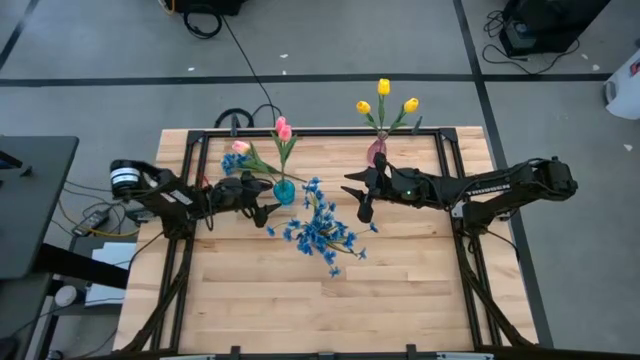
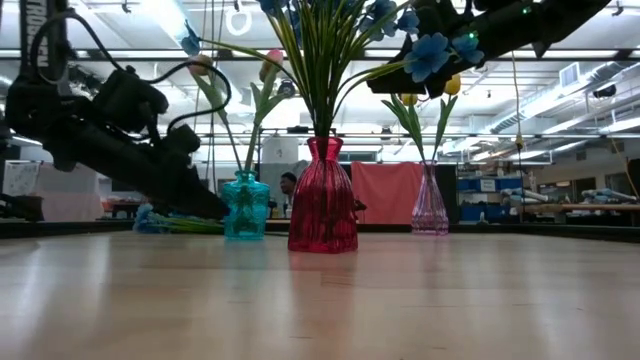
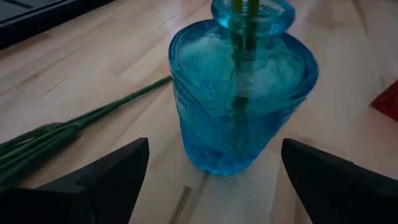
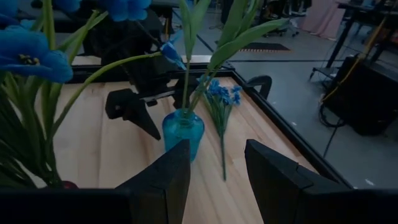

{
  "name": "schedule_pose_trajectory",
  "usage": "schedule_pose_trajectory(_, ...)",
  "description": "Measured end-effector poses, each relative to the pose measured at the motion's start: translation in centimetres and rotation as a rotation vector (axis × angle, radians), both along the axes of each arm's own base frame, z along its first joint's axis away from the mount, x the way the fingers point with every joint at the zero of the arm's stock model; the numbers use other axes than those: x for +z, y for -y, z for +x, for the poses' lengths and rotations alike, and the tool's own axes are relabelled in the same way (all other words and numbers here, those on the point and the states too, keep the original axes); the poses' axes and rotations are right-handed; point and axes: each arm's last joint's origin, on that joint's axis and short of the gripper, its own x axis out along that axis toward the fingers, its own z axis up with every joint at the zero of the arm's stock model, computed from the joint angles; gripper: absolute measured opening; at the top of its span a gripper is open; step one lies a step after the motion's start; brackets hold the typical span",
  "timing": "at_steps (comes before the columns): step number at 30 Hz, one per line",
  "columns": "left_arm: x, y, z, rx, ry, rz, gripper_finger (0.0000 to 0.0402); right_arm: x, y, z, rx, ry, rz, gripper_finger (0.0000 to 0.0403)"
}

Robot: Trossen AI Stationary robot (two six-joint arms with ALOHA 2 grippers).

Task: Sort flowers into vase by color
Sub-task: Move the blue vase to the middle top of the table

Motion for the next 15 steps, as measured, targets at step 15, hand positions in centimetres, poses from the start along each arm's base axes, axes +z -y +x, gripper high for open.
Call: schedule_pose_trajectory(15, -0.9, -1.1, 3.5, -0.039, 0.028, -0.01, 0.0374, 0.0, -0.1, 0.0, -0.018, -0.008, -0.013, 0.0165)
